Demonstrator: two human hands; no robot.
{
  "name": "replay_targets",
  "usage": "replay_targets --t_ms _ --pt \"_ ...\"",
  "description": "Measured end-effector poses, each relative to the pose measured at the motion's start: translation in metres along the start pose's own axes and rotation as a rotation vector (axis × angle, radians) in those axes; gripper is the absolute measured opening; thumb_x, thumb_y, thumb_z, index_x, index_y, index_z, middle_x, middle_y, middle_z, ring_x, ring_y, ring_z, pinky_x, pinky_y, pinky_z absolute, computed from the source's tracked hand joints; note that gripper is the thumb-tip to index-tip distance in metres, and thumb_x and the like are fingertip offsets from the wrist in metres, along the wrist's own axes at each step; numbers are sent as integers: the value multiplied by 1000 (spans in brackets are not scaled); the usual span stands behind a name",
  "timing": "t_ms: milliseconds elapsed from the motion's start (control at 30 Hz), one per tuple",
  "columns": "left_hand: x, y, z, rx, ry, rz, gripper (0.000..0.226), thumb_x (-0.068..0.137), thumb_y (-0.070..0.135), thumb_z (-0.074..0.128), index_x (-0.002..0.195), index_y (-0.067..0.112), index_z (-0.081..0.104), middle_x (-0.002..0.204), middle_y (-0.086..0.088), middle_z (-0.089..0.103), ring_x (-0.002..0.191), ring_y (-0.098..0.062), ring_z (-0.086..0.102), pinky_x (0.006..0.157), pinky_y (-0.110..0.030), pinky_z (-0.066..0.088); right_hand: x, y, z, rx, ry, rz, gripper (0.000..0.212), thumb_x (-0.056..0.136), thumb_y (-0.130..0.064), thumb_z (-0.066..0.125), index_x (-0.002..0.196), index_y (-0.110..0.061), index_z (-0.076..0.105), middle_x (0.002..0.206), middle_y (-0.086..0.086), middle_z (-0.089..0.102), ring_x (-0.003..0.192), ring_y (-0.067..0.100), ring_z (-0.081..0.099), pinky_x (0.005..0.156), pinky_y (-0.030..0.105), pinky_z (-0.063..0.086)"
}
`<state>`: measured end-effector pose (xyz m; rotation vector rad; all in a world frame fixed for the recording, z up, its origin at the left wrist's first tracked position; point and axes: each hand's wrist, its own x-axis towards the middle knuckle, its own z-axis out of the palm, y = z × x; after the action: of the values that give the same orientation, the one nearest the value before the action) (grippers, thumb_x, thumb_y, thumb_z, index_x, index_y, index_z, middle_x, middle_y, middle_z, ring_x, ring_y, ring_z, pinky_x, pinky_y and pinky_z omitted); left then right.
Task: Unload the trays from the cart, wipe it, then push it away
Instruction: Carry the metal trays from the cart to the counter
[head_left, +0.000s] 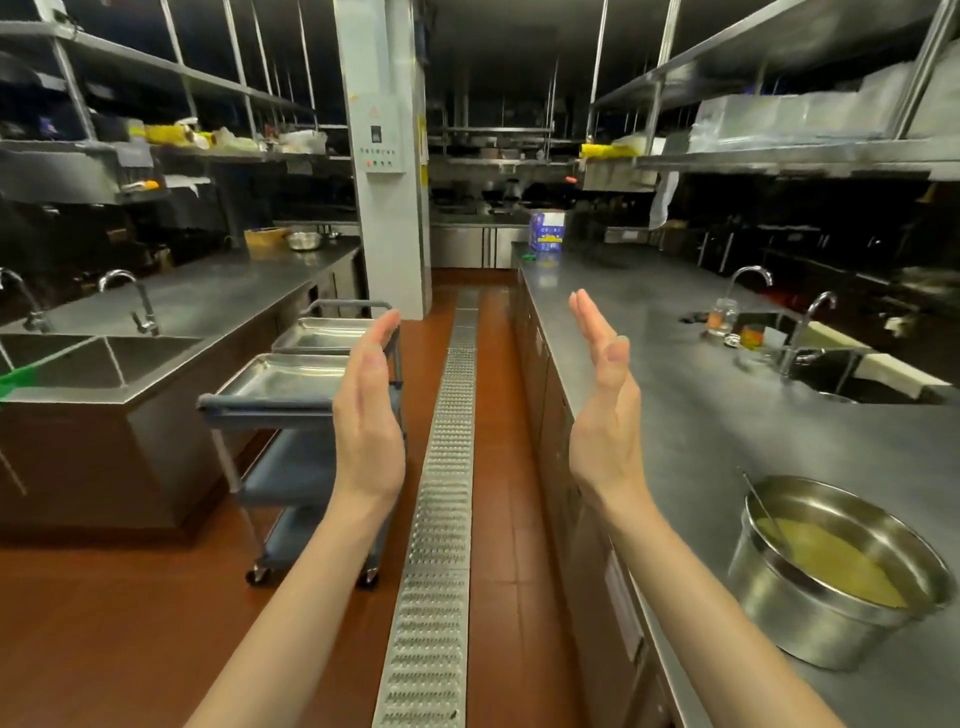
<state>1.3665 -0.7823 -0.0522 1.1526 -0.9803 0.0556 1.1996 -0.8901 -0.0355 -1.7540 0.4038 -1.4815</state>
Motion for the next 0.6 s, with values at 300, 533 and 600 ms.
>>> replay_targets --t_ms 300,533,600 --pt "106 -131 73 12 -50 8 52 114 43 25 155 22 51 154 15 55 148 -3 43 127 -35 31 106 125 22 -5 47 50 84 97 -79 11 158 -31 42 159 -22 45 147 -11 32 113 1 19" --pt "212 -231 154 43 -68 13 53 113 47 26 154 24 50 152 20 55 146 0 44 125 -35 34 233 238 33 -22 12 41 81 100 -76 11 158 -29 43 158 -21 46 147 -11 33 112 1 19" --pt "247 -261 175 34 -41 3 53 113 47 26 154 25 51 152 19 56 147 -2 45 125 -37 34 275 271 38 -23 3 41 78 101 -74 10 158 -31 43 158 -23 45 147 -11 32 113 1 19"
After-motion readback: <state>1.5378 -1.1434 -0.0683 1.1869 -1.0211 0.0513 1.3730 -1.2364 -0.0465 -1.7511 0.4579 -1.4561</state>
